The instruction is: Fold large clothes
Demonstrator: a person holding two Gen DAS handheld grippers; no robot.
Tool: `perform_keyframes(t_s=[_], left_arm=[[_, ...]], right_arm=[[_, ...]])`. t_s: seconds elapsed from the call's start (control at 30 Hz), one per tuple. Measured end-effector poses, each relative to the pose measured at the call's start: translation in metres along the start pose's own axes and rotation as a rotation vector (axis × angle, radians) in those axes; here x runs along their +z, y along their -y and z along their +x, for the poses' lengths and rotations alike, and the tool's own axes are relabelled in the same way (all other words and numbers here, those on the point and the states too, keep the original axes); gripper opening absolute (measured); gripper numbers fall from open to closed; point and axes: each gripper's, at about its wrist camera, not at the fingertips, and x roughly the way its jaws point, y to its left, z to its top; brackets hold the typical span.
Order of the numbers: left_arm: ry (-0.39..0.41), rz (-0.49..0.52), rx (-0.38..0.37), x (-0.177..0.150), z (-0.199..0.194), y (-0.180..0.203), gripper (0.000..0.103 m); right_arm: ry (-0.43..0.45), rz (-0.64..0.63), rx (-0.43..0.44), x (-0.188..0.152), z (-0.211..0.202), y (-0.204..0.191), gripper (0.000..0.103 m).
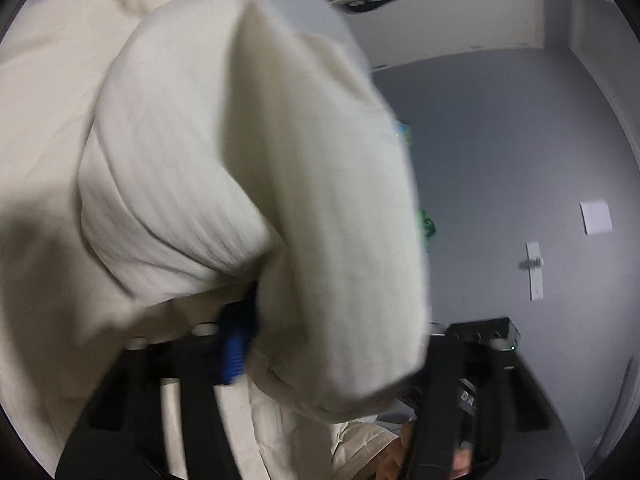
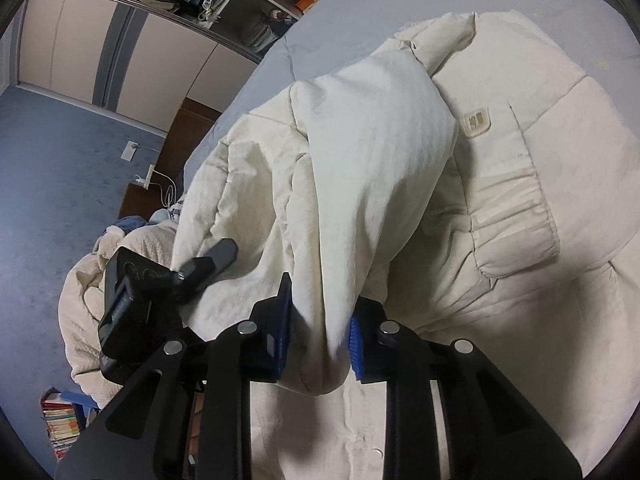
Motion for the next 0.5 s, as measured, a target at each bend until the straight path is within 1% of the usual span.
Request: perform_keyframes(t_s=[0.03,0.1,0.2,0.3,0.33,0.4,0.47,0.5], left_arm=[[0.016,0.026,-0.016,0.0,-0.005,0.005,0.033],[0.049,0.059,-0.055,0.001,-0.014,0.012,0.027],[0.104,0.1,-0.125,0.0,-0.029,0.019,0.026],[0.156,0.128,-0.166,-0.005,-0.037,0.015,0.026],[0.168,0.128,-0.165,-0.007,-0.038,0.009,0.026],[0.172,0.097,-0.133,-0.013,-0.036,-0.009,0.026],[0.155,0.056,-0.076,-0.021,-0.03,-0.032,0.026],[0.149,0.047,-0.055,-0.024,-0.027,-0.037,0.027]], right_arm=[[0.002,-0.003,0.007,0.001,-0.002,0.002,0.021],[0.007,-0.013,0.027,0.001,-0.003,-0.003,0.021],[0.033,-0.02,0.066,0.001,-0.005,-0.009,0.021],[0.072,-0.021,0.103,0.0,-0.003,-0.008,0.021],[0.074,-0.012,0.11,0.0,0.0,-0.006,0.021],[0.07,0.006,0.114,-0.003,0.008,0.001,0.021],[0.059,0.032,0.115,-0.008,0.018,0.014,0.02],[0.054,0.051,0.121,-0.011,0.022,0.022,0.019]])
